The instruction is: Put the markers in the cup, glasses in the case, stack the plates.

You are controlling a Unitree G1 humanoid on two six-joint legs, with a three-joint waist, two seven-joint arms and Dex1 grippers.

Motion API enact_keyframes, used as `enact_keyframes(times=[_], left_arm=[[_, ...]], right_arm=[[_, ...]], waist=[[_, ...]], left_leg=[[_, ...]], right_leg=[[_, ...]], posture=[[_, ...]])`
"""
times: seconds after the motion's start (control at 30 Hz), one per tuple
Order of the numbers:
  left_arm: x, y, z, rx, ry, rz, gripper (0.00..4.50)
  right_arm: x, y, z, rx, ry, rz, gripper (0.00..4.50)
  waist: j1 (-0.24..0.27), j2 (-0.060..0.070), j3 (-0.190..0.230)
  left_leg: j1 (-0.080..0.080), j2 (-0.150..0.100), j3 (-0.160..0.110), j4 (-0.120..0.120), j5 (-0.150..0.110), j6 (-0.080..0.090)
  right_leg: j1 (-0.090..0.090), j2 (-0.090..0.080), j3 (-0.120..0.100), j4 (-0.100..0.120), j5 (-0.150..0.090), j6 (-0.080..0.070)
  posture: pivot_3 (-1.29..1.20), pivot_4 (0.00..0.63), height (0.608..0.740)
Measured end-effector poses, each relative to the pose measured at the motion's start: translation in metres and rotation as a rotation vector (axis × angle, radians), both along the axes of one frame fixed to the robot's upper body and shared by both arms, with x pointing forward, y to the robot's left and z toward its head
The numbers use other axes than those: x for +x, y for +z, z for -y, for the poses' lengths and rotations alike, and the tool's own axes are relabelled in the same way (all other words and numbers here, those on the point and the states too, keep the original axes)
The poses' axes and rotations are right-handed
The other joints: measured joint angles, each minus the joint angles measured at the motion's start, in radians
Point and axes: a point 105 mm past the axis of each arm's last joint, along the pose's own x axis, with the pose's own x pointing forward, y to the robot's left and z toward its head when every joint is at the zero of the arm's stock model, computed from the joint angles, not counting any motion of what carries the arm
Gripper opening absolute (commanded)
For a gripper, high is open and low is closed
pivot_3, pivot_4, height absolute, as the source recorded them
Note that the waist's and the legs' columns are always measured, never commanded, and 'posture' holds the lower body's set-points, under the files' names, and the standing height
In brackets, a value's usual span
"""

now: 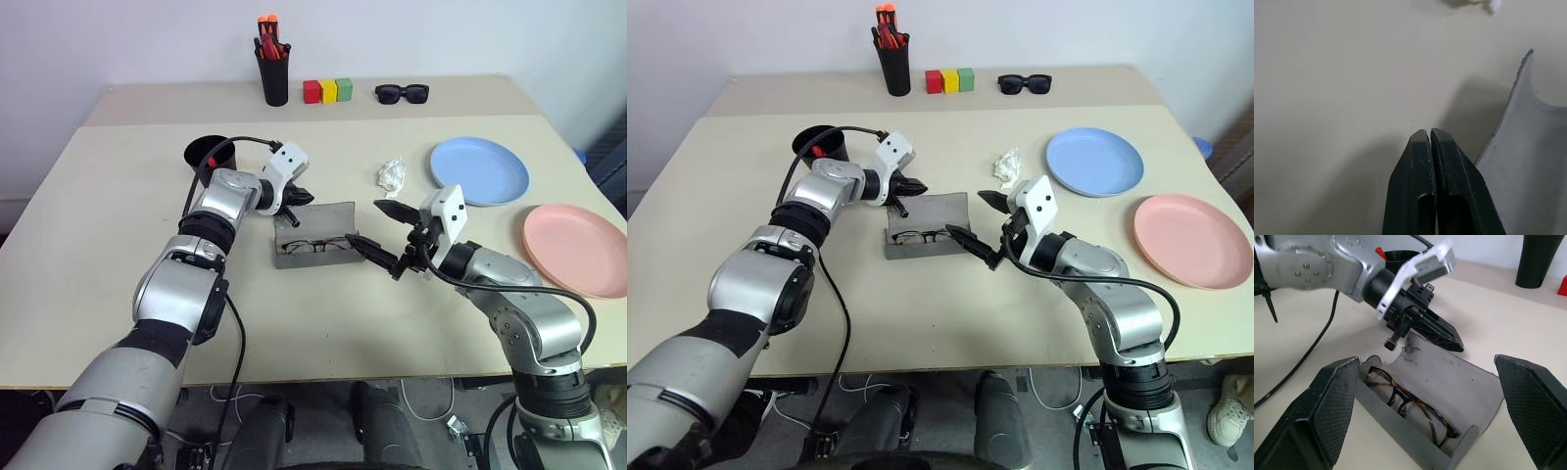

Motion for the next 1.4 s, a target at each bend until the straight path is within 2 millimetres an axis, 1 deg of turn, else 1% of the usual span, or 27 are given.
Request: enact_keyframes(times=[0.13,0.3,0.4,0.5,0.77,0.83,0.93,1.03,1.1,1.17,1.23,1.27,1.33,1.4], left_arm=[[-0.007,0.007,-0.001,-0.021,-0.042,-0.025,0.07],[-0.022,0.003,-0.011,-0.017,-0.098,-0.07,0.07],[-0.032,-0.005,-0.015,0.001,-0.117,-0.093,0.07],[-0.034,-0.015,-0.015,-0.016,-0.087,-0.126,0.07],[-0.044,0.006,-0.003,-0.07,-0.131,-0.134,0.07],[-0.046,0.006,-0.002,-0.09,-0.129,-0.156,0.07],[-0.052,-0.001,-0.001,-0.117,-0.124,-0.209,0.07],[-0.046,0.002,-0.003,-0.111,-0.092,-0.141,0.07],[-0.036,0.012,-0.009,-0.127,-0.036,-0.05,0.07],[-0.026,0.022,-0.02,-0.144,0.035,0.028,0.07],[-0.021,0.03,-0.031,-0.141,0.08,0.084,0.07],[-0.02,0.033,-0.036,-0.14,0.096,0.105,0.07],[-0.025,0.035,-0.046,-0.157,0.115,0.13,0.07],[-0.033,0.027,-0.053,-0.188,0.135,0.119,0.07]], right_arm=[[0.001,-0.002,-0.002,-0.011,0.002,0.003,4.5],[0.003,0.0,-0.004,-0.022,0.003,0.022,4.5],[0.005,-0.002,-0.001,-0.028,-0.008,0.015,4.5],[0.007,-0.003,0.0,-0.034,-0.015,0.014,4.5],[0.01,-0.001,0.002,-0.05,-0.028,0.043,4.5],[0.011,0.0,0.002,-0.051,-0.03,0.048,4.5],[0.012,-0.002,0.003,-0.055,-0.038,0.041,4.5],[0.013,-0.003,0.004,-0.061,-0.043,0.042,4.5],[0.013,-0.003,0.004,-0.063,-0.044,0.042,4.5],[0.013,-0.003,0.004,-0.063,-0.045,0.042,4.5],[0.013,-0.003,0.004,-0.063,-0.046,0.042,4.5],[0.013,-0.003,0.004,-0.063,-0.045,0.043,4.5],[0.013,-0.003,0.004,-0.064,-0.045,0.042,4.5],[0.013,-0.003,0.004,-0.066,-0.046,0.044,4.5]], waist=[[-0.004,0.0,0.0],[-0.005,0.0,0.0],[-0.003,0.0,0.0],[0.003,0.0,0.0],[0.0,0.0,0.0],[-0.001,0.0,0.0],[-0.002,0.0,0.0],[0.0,0.0,0.0],[0.001,0.0,0.0],[0.001,0.0,0.0],[0.0,0.0,0.0],[0.001,0.0,0.0],[-0.001,0.0,0.0],[-0.001,0.0,0.0]], left_leg=[[0.0,0.0,0.0,0.0,0.0,0.0],[0.0,0.0,0.0,0.001,0.0,0.0],[0.0,0.0,0.0,0.002,0.0,0.0],[-0.001,0.0,-0.002,0.005,0.0,0.0],[-0.001,-0.001,-0.001,0.007,-0.001,0.001],[-0.001,-0.001,-0.001,0.007,-0.001,0.001],[-0.001,-0.001,-0.002,0.007,-0.001,0.001],[-0.001,0.0,-0.002,0.007,0.0,0.001],[-0.001,0.0,-0.002,0.008,0.0,0.0],[-0.001,0.0,-0.001,0.008,0.0,0.0],[-0.001,0.0,-0.001,0.008,0.0,0.0],[-0.001,0.0,-0.001,0.008,0.0,0.0],[0.0,0.0,-0.001,0.008,-0.001,0.0],[0.0,0.0,-0.001,0.008,-0.001,0.0]], right_leg=[[0.0,0.0,0.0,0.001,0.0,0.0],[0.0,0.0,0.0,0.001,0.0,0.0],[0.0,0.0,0.0,0.002,0.0,0.0],[0.0,0.0,0.0,0.003,0.0,0.0],[0.0,0.0,0.0,0.005,0.0,0.0],[0.0,0.0,0.0,0.006,0.0,0.0],[0.0,0.0,0.0,0.006,0.0,0.0],[0.0,0.0,0.0,0.007,0.0,0.0],[0.0,0.0,0.001,0.007,0.0,0.0],[0.0,0.0,0.001,0.007,0.0,0.0],[0.0,0.0,0.001,0.007,0.0,0.0],[0.0,0.0,0.001,0.007,0.0,0.0],[0.0,0.0,0.001,0.007,0.0,0.0],[0.0,0.0,0.001,0.008,0.0,0.0]], posture=[[0.0,0.15,0.74],[0.0,0.15,0.74],[0.0,0.15,0.74],[0.0,0.15,0.74],[0.0,0.15,0.74],[0.0,0.15,0.74],[0.0,0.15,0.74],[0.0,0.15,0.74],[0.0,0.15,0.74],[0.0,0.15,0.74],[0.0,0.15,0.74],[0.0,0.15,0.74],[0.0,0.15,0.74],[0.0,0.15,0.74]])
